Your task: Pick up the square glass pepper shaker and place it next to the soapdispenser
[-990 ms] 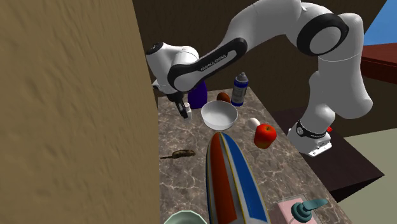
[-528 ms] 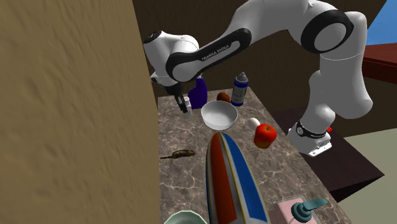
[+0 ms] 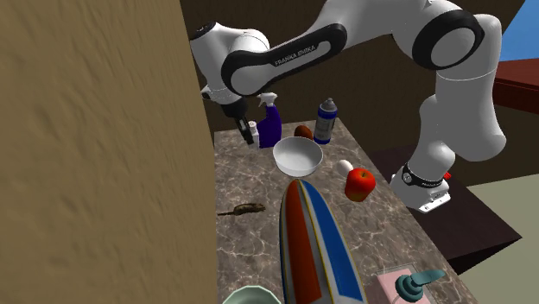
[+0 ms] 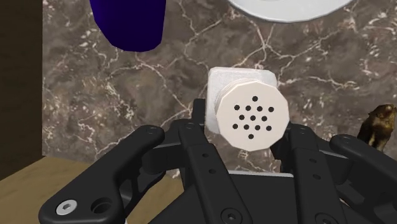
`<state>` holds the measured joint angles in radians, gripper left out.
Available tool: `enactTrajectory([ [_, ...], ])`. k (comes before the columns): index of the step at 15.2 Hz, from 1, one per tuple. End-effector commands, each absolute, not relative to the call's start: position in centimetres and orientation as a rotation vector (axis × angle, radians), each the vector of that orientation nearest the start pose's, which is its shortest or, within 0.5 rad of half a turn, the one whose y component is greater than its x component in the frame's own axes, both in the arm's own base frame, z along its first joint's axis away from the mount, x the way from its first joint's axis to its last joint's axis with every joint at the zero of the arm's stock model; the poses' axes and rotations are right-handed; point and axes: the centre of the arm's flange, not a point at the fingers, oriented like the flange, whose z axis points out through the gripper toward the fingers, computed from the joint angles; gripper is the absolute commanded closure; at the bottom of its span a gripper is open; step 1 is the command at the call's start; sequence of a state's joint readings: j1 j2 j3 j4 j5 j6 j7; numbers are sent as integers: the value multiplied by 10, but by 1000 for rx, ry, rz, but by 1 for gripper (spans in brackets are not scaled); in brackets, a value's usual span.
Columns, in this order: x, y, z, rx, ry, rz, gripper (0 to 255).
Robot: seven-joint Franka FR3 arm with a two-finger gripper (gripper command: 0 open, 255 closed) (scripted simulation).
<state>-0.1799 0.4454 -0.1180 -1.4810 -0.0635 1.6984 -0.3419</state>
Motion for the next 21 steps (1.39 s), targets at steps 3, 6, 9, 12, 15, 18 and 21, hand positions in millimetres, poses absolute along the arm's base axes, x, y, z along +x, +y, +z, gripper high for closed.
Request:
enactTrajectory([
  [3, 632, -190, 426, -3152, -102, 396, 255],
  [6, 632, -190, 442, -3152, -102, 396, 255],
  [9, 632, -190, 458, -3152, -102, 396, 255],
  [12, 632, -190, 474, -3152, -102, 396, 255],
  [15, 632, -190, 490, -3152, -102, 396, 255],
  [18, 632, -190, 505, -3152, -102, 396, 255],
  [21, 632, -190, 521, -3152, -102, 396, 255],
])
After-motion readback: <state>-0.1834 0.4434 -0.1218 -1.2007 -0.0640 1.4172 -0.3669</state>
